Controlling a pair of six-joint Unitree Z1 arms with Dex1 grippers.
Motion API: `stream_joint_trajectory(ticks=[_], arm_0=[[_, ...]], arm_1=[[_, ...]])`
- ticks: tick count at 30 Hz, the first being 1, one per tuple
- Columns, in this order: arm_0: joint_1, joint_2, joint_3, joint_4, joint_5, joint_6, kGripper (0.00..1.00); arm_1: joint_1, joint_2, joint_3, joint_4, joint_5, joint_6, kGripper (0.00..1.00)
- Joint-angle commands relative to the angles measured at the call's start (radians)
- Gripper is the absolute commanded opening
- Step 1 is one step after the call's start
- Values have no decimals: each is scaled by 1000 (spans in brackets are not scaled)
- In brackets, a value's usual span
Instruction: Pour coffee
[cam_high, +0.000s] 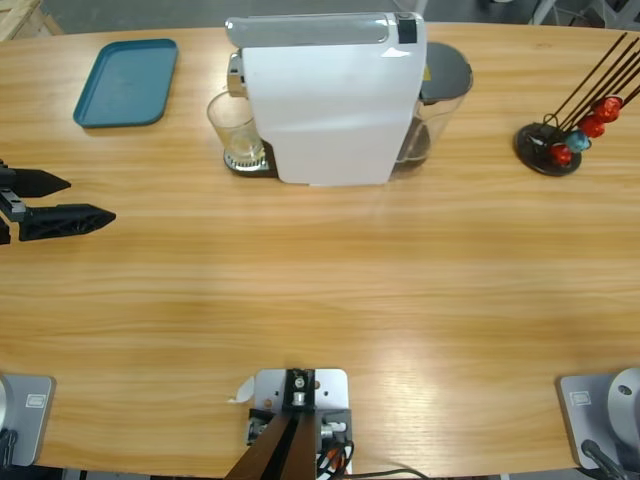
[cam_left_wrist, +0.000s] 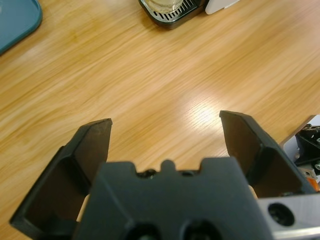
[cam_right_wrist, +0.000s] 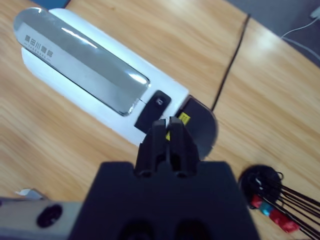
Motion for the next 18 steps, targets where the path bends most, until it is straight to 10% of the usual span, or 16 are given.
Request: stream_joint_trajectory(ticks=[1,18], arm_0=[[-4,1,33,-13,2,-3,945],[-4,6,32,-13,0,-2,945]], arm_1=[[-22,129,-88,64,51,-27,0],[-29,189,-168,125,60,-36,0]])
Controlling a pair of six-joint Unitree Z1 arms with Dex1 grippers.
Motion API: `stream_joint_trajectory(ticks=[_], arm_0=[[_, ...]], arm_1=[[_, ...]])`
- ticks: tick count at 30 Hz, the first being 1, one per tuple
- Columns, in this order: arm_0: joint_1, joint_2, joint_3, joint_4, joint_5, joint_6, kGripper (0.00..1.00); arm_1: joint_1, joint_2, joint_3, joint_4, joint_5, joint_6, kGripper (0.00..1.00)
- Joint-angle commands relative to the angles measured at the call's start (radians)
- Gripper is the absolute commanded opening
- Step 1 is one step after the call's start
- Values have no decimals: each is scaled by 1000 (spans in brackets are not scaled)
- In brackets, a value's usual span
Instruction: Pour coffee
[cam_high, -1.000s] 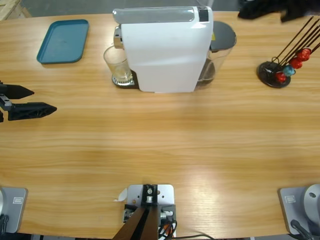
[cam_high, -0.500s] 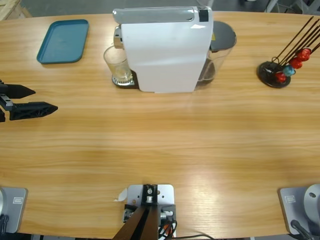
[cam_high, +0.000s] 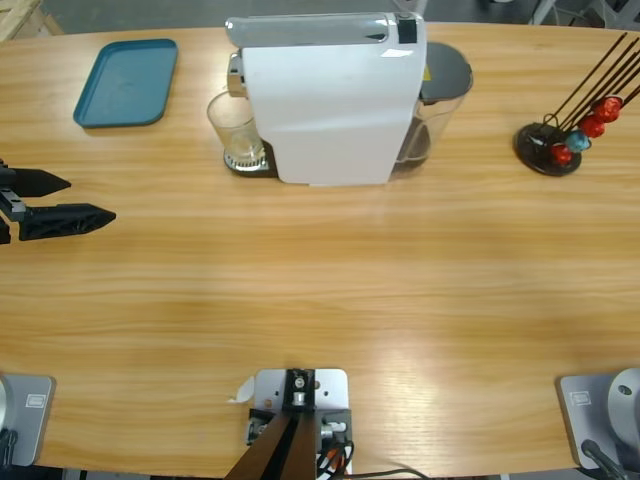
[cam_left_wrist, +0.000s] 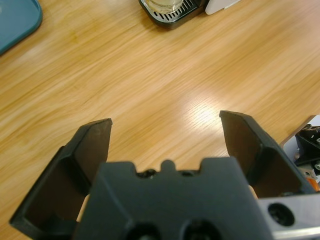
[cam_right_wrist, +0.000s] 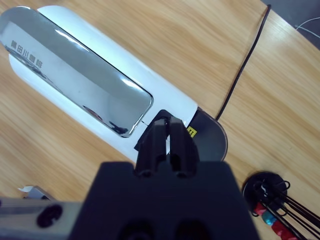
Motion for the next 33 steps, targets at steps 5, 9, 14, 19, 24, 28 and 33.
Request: stream_joint_trajectory(ticks=[5,9,14,19,24,28,33], arm_0=[[-4,6,32,-12,0,-2,945],[-4,7,32,-12,0,-2,945],[-4,7,32,-12,0,-2,945],[-4,7,32,-12,0,-2,945],[-4,7,32,-12,0,-2,945],[-4,7,32,-12,0,-2,945],[-4,7,32,-12,0,-1,945]], arm_1=[[-14,62,27,11,34,-13,0],[-14,62,43,8,35,-13,0],[-21,59,60,4,32,-13,0],[-28,56,65,1,31,-13,0],[-28,53,84,-12,32,-10,0],[-28,54,98,-22,35,-4,0],[-28,39,143,-48,39,5,0]])
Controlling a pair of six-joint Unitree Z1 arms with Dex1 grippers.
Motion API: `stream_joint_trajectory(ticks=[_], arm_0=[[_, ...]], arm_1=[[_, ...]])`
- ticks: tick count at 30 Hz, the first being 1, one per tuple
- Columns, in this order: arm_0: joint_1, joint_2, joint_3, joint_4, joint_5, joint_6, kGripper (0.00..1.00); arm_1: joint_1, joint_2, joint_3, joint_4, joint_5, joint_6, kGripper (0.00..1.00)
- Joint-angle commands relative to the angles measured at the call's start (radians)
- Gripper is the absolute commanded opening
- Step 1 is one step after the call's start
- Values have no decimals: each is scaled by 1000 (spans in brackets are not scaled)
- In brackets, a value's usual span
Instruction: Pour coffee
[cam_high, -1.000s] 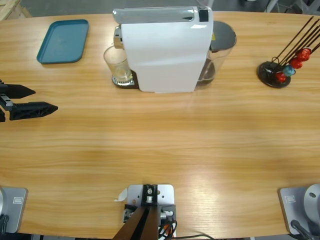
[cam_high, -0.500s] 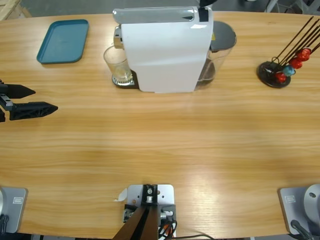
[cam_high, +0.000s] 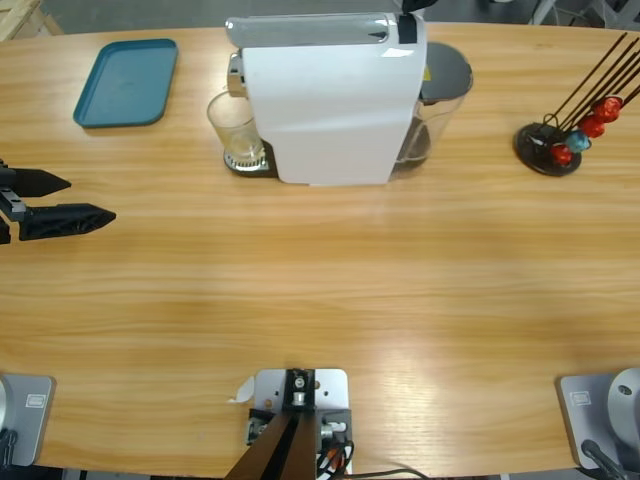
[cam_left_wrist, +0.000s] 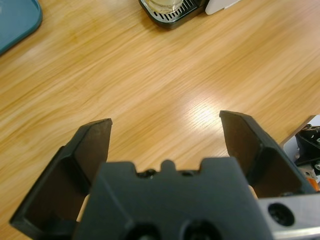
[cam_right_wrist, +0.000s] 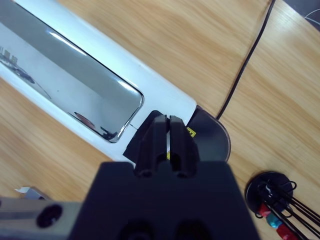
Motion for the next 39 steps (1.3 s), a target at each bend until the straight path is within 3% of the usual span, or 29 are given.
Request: stream_joint_trajectory(ticks=[1,11,17,18,19,20,21,27,32,35,39], arm_0=[[-4,7,32,-12,0,-1,945],[-4,7,32,-12,0,-1,945],[-4,6,32,-12,0,-1,945],[-4,5,32,-12,0,-1,945],[-4,4,32,-12,0,-1,945],[-4,2,33,-12,0,-1,945],[-4,1,33,-12,0,0,945],[-4,-18,39,-18,0,10,959],[-4,-31,44,-24,-3,19,987],[-4,-35,43,-25,-36,31,987],[-4,-157,82,-50,-46,75,987]], arm_1=[[-7,14,110,-28,21,11,0],[6,-8,148,-45,17,23,0],[5,-70,57,-13,-61,14,0],[5,-90,38,-2,-67,13,73],[5,-115,27,7,-76,13,580],[5,-145,25,12,-87,14,892],[5,-183,29,12,-93,16,992],[75,-403,363,-69,-88,73,1000],[146,-585,710,-261,-50,166,1000],[161,-635,838,-348,-26,177,1000],[190,-667,954,-456,-23,135,1000]])
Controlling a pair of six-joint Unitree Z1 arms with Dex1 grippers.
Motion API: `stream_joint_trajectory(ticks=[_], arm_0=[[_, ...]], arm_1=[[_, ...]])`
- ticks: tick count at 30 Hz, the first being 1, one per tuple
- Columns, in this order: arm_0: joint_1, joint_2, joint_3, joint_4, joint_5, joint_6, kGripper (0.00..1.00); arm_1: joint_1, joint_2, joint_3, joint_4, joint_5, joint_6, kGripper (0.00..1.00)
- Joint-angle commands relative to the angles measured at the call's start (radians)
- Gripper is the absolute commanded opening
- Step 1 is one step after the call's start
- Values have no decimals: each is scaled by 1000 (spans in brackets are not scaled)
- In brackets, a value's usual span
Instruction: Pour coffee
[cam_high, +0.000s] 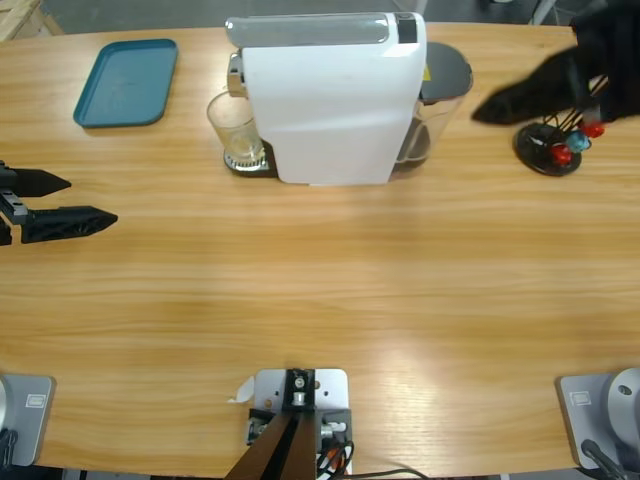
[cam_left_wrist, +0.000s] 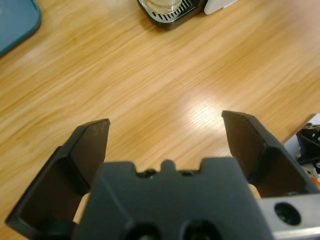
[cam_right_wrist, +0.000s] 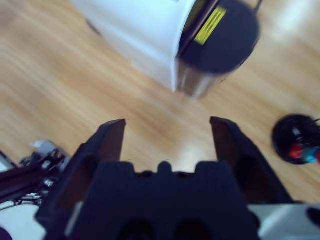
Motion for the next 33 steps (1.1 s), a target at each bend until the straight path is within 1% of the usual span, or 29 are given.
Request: stream_joint_trajectory(ticks=[1,3,4,7,11,14,18,20,29,33], arm_0=[[-4,-190,106,-82,-39,77,987],[-4,-243,170,-177,-43,99,984],[-4,-259,183,-195,-43,107,979],[-4,-272,204,-227,-65,139,969],[-4,-297,248,-278,-75,166,896],[-4,-293,264,-303,-75,176,894],[-4,-274,273,-324,-74,182,884],[-4,-263,275,-331,-75,183,867],[-4,-250,275,-336,-72,183,858],[-4,-251,276,-336,-64,183,858]], arm_1=[[52,-113,250,-185,28,-28,1000],[54,-131,290,-215,38,-29,1000],[54,-142,308,-234,49,-29,1000],[54,-178,366,-310,90,-27,1000],[54,-207,455,-395,137,-21,1000],[54,-221,531,-462,177,-21,1000],[54,-236,605,-554,179,-26,1000],[54,-233,611,-564,179,-31,1000],[54,-216,619,-596,215,-144,1000],[54,-225,635,-600,223,-148,1000]])
